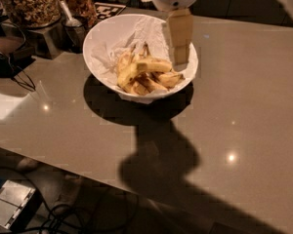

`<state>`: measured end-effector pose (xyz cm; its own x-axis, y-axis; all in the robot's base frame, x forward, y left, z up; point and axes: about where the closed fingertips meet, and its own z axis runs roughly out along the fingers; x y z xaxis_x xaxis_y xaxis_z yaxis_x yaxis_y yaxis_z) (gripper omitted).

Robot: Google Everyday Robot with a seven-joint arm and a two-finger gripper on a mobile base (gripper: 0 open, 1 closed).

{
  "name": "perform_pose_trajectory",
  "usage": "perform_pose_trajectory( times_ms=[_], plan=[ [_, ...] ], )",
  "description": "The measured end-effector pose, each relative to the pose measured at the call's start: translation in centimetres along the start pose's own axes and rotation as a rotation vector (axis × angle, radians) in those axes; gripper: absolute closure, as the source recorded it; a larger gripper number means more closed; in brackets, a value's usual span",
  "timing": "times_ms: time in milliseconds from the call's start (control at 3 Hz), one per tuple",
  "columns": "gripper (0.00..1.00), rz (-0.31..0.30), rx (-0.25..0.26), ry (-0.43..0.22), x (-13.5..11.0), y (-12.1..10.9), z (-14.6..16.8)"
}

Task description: Pick banana from white bowl

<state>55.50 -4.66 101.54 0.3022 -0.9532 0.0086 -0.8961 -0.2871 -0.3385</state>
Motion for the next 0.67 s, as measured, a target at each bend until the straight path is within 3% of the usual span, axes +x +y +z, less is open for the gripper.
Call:
perform_pose_trajectory(
  times_ms=[333,667],
  plan=[
    [0.0,-0.002,0.018,-0.027,-0.8,-0.4,0.7],
    [0.0,-0.018,0.005,-0.037,-1.1,-2.4,2.4]
  ],
)
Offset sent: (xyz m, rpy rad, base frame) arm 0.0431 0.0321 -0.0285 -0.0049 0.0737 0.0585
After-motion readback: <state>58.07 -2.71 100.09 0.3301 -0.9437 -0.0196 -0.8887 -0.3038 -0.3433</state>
